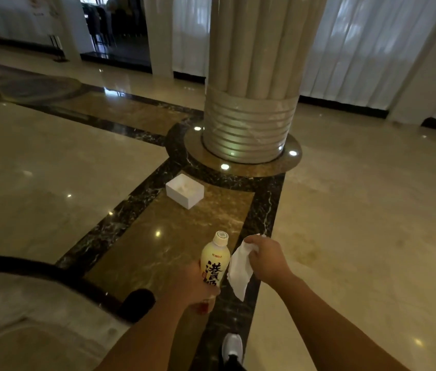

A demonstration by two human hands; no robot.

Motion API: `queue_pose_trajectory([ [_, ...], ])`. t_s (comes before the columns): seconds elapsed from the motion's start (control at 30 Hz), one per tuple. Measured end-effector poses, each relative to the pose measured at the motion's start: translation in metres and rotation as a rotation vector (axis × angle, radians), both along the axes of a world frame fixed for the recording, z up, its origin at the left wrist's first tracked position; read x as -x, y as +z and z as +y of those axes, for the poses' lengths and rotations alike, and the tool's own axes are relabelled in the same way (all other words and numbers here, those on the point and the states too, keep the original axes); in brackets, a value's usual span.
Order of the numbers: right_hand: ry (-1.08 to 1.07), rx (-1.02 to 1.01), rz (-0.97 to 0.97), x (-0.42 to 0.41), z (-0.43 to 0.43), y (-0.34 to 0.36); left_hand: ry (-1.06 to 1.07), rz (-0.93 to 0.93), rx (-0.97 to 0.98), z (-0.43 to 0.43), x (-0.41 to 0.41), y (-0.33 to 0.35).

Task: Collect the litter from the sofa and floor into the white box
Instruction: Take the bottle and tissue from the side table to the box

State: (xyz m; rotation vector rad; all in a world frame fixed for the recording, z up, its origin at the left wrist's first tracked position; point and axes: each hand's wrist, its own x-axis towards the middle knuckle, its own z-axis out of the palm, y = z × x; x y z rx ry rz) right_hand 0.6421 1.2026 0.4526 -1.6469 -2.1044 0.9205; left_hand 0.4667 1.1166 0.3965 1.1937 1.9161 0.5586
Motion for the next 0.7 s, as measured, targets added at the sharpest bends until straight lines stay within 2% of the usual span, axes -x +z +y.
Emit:
queue_pose_trajectory([
  [0.27,0.101,-0.002,-0.065,0.101,0.266,-0.023,0.068,-0.096,0.005,0.250,0.078,-0.008],
  [0.47,0.197,-0.037,-0.144,0.190,0.424,-0.021,0.137,-0.040,-0.010,0.402,0.158,-0.005],
  [0.6,0.274,-0.096,-0.193,0.257,0.529,-0.040,0.137,0.052,0.000,0.505,0.228,-0.032],
  [0.7,0.270,-0.086,-0.219,0.303,0.602,-0.055,0.142,0.039,0.001,0.581,0.278,-0.057],
])
